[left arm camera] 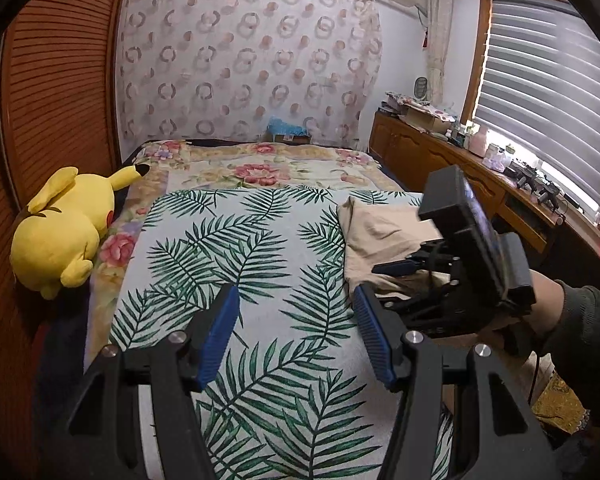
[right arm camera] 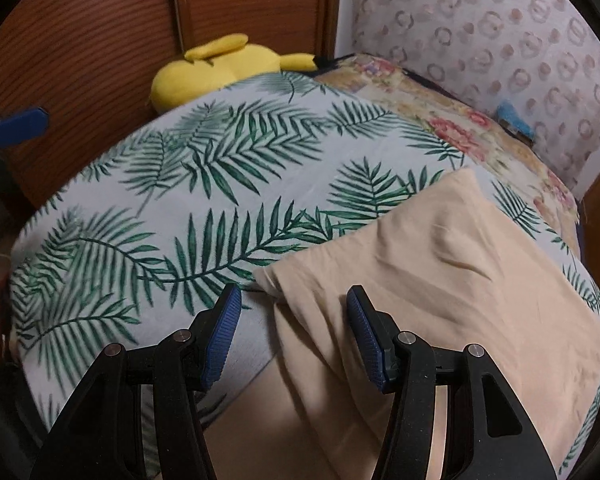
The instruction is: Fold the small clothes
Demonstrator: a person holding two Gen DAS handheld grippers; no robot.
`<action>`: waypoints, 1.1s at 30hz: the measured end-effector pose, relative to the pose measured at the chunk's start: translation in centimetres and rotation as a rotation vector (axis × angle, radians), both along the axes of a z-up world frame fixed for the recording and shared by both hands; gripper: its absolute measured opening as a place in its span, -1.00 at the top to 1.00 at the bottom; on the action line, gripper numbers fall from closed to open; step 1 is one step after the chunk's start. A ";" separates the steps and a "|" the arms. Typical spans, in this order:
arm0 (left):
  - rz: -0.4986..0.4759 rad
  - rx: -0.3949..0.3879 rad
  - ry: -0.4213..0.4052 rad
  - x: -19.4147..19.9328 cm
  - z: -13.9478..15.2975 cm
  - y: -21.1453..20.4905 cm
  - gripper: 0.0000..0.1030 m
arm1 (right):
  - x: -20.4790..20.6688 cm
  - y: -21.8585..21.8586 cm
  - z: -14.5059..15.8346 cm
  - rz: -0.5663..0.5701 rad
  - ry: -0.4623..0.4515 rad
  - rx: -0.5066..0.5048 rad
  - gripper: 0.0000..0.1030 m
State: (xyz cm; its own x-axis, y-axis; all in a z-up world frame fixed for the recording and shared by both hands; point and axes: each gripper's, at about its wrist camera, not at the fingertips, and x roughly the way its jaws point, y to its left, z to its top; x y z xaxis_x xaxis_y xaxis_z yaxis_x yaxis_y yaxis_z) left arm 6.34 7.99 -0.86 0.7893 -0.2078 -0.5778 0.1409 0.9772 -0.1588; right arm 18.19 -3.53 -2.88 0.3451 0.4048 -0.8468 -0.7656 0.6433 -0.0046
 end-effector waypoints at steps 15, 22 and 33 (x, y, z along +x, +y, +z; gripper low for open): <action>-0.055 -0.003 0.018 0.0 -0.6 -2.1 -0.13 | 1.6 -5.8 6.1 -0.093 -0.151 0.124 0.91; -0.099 -0.005 0.024 0.2 -0.4 -4.0 -0.13 | 5.5 -14.0 10.7 -0.259 -0.227 0.126 0.91; -0.141 -0.008 0.046 0.0 -0.9 -5.7 -0.13 | 10.9 -22.2 10.2 -0.466 -0.246 -0.006 0.91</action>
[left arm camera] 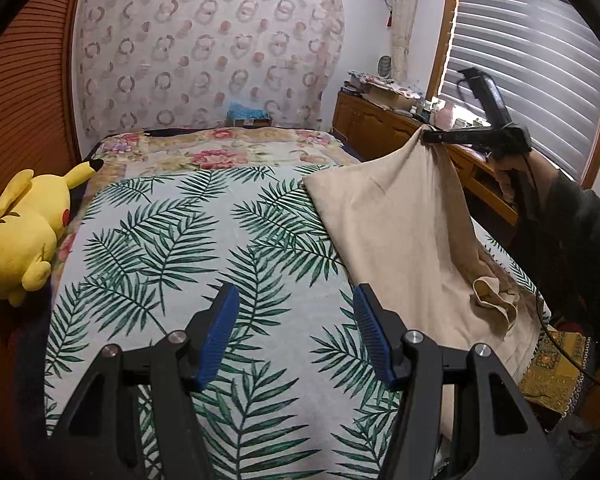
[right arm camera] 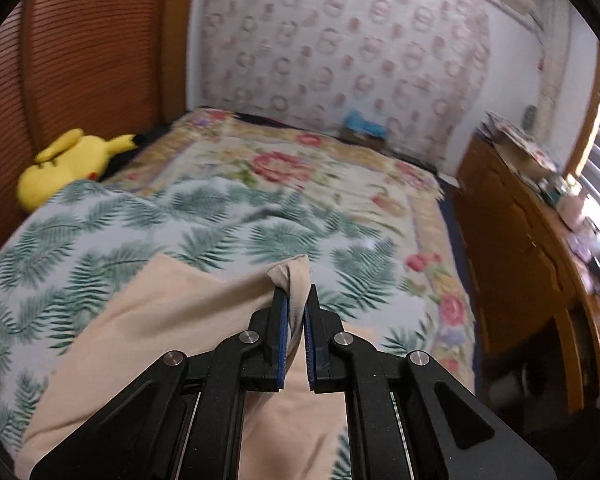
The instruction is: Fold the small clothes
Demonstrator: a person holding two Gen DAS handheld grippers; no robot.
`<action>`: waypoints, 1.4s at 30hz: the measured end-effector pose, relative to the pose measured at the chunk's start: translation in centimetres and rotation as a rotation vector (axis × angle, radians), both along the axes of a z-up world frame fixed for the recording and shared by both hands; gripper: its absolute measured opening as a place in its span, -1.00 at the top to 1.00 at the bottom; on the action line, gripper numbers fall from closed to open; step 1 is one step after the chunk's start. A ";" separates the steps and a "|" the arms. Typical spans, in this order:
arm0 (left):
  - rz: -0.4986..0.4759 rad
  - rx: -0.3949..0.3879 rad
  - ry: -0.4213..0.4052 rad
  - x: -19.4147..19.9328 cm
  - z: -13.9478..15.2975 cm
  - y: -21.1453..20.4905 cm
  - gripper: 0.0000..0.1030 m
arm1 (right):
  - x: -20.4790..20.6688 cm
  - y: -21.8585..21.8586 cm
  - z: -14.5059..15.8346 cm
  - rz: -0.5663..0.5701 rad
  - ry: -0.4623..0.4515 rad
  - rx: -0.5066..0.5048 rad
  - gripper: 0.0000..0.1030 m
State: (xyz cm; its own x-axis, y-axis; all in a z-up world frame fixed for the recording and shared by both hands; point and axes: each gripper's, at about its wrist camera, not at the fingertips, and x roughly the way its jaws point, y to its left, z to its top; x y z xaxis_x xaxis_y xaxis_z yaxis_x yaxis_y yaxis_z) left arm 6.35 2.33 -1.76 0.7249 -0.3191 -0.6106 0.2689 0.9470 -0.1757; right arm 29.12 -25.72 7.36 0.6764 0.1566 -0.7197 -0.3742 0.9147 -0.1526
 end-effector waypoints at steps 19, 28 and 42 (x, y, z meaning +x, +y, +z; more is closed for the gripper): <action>-0.066 0.021 0.015 0.2 -0.9 -3.3 -0.13 | -9.4 -1.3 -2.7 -0.003 0.015 0.024 0.20; -0.081 0.038 0.019 -0.1 -1.2 -4.7 -0.13 | -15.0 0.3 -4.6 0.071 0.053 0.062 0.19; -0.116 0.046 0.046 -0.3 -2.2 -6.6 -0.13 | -20.4 2.3 -6.0 0.135 0.109 0.145 0.14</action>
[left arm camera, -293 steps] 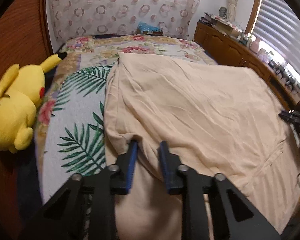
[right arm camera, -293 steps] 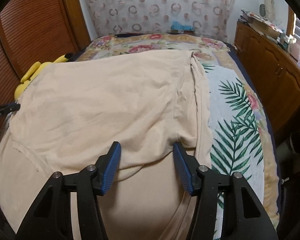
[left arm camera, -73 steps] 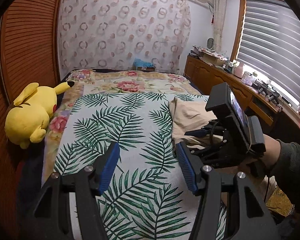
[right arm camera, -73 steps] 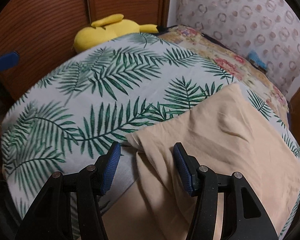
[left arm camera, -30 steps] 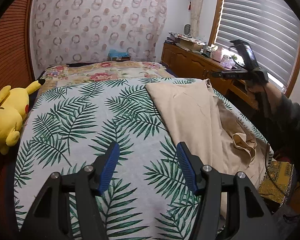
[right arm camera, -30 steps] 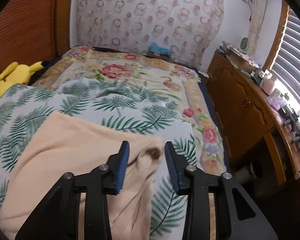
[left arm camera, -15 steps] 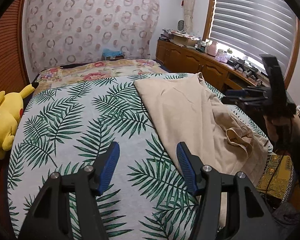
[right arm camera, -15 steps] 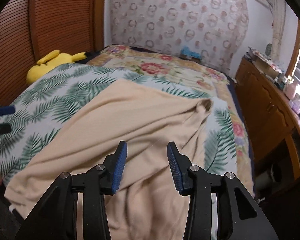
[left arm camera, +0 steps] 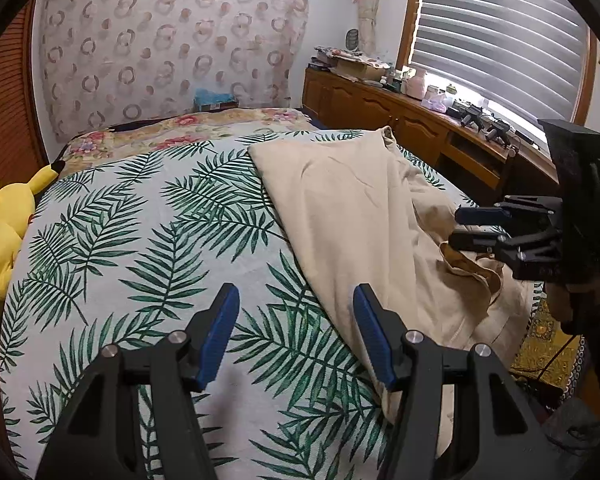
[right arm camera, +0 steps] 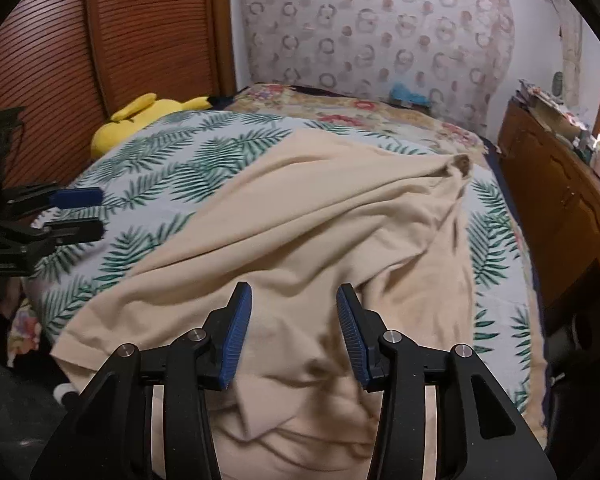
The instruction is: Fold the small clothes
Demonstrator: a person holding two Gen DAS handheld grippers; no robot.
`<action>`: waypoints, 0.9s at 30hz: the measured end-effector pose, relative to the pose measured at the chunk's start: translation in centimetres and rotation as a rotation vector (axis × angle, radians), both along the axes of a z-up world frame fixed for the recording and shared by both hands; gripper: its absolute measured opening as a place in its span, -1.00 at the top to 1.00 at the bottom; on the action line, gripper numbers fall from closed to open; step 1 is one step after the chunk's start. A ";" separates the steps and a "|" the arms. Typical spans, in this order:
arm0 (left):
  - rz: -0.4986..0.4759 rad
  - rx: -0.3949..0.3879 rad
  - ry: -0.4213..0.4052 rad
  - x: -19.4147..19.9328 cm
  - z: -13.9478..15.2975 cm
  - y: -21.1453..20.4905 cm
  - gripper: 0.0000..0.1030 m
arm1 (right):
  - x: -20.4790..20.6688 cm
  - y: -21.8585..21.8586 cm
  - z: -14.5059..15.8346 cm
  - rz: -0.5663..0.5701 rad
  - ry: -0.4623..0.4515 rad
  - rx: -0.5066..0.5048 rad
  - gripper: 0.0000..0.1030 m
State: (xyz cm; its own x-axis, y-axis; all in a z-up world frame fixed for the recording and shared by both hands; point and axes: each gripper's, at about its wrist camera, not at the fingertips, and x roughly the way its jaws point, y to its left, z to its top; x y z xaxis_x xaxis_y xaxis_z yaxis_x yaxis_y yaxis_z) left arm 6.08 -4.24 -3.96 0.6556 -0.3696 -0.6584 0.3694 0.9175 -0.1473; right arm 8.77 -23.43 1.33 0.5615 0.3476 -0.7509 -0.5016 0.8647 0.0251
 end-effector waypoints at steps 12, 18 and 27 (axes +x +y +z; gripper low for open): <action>-0.028 -0.002 0.018 -0.2 -0.5 -1.1 -0.13 | -0.8 0.8 -2.3 0.060 0.041 -0.051 0.91; -0.053 -0.004 0.026 -0.4 -0.8 -1.8 -0.13 | -3.5 -1.5 -1.1 0.067 0.022 -0.029 1.00; -0.090 0.004 0.024 -0.8 -0.6 -3.4 -0.13 | -7.0 -7.9 1.8 -0.054 -0.004 -0.012 1.00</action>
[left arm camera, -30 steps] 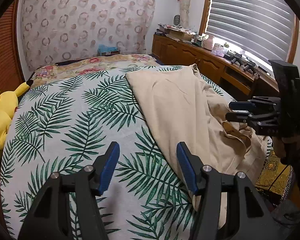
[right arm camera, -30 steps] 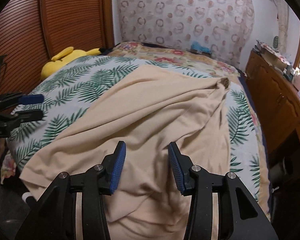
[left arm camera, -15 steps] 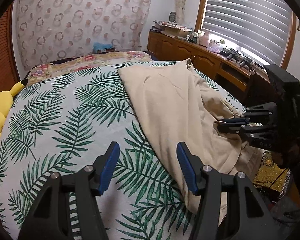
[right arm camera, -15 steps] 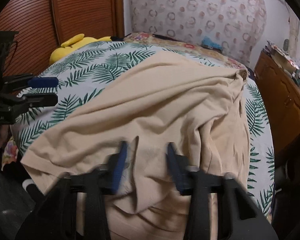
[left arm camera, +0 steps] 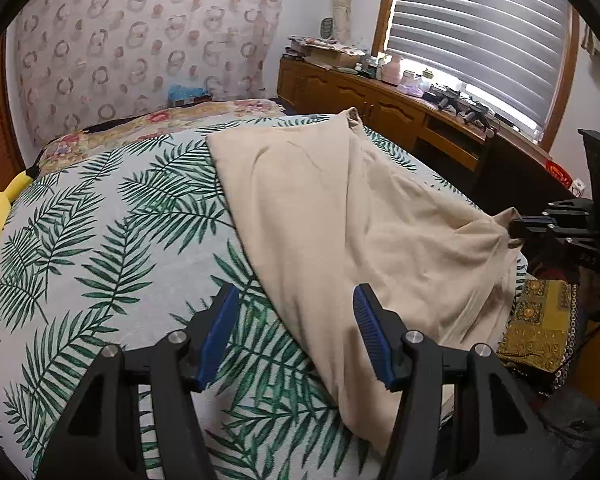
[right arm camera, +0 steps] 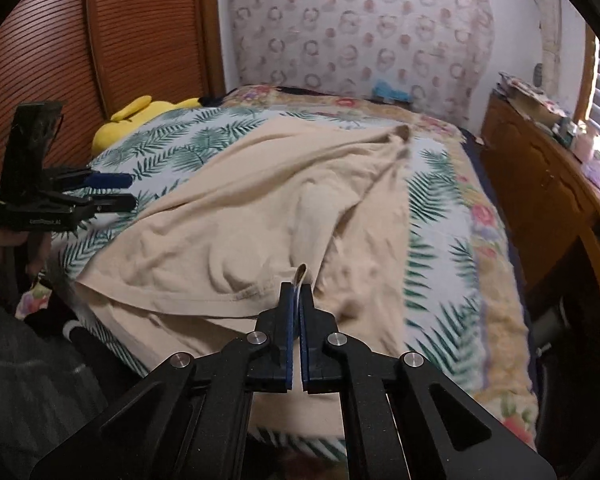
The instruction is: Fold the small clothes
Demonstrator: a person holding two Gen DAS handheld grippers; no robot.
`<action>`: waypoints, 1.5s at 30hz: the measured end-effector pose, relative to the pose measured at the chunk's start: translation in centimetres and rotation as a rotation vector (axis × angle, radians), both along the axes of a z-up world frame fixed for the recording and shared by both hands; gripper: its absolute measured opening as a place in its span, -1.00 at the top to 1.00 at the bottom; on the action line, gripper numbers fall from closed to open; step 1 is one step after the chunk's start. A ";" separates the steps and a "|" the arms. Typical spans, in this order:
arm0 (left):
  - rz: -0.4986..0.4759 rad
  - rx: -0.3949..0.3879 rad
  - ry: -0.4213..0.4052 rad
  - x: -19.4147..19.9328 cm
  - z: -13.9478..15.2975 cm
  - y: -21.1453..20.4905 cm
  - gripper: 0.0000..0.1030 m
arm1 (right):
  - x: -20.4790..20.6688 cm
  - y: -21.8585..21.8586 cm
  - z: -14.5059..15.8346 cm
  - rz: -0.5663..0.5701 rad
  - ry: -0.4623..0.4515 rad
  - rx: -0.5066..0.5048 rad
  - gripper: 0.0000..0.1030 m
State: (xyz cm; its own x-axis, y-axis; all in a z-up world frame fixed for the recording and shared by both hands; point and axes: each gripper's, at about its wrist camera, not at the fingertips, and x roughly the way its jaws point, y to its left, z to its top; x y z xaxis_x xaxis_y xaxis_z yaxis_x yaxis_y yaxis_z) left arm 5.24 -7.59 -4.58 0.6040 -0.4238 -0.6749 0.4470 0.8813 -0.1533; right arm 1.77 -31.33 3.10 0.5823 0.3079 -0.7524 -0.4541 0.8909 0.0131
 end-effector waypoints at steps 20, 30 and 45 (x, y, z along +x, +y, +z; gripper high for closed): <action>-0.021 0.011 0.011 -0.3 -0.1 -1.3 -0.13 | -1.8 -3.7 0.5 -0.093 0.024 -0.038 0.45; -0.009 0.009 0.009 -0.3 0.0 -1.0 -0.13 | -0.6 -2.0 1.5 -0.066 -0.025 0.027 0.08; -0.015 0.006 0.015 -0.1 -0.1 -1.3 -0.13 | -0.9 -2.8 1.1 -0.071 0.008 0.008 0.08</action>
State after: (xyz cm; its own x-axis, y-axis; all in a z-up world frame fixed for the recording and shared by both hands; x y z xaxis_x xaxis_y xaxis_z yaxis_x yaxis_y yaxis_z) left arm 5.12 -8.89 -4.71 0.5875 -0.4285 -0.6864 0.4576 0.8755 -0.1549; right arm 0.85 -34.16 4.16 0.5966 0.2720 -0.7550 -0.3892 0.9208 0.0243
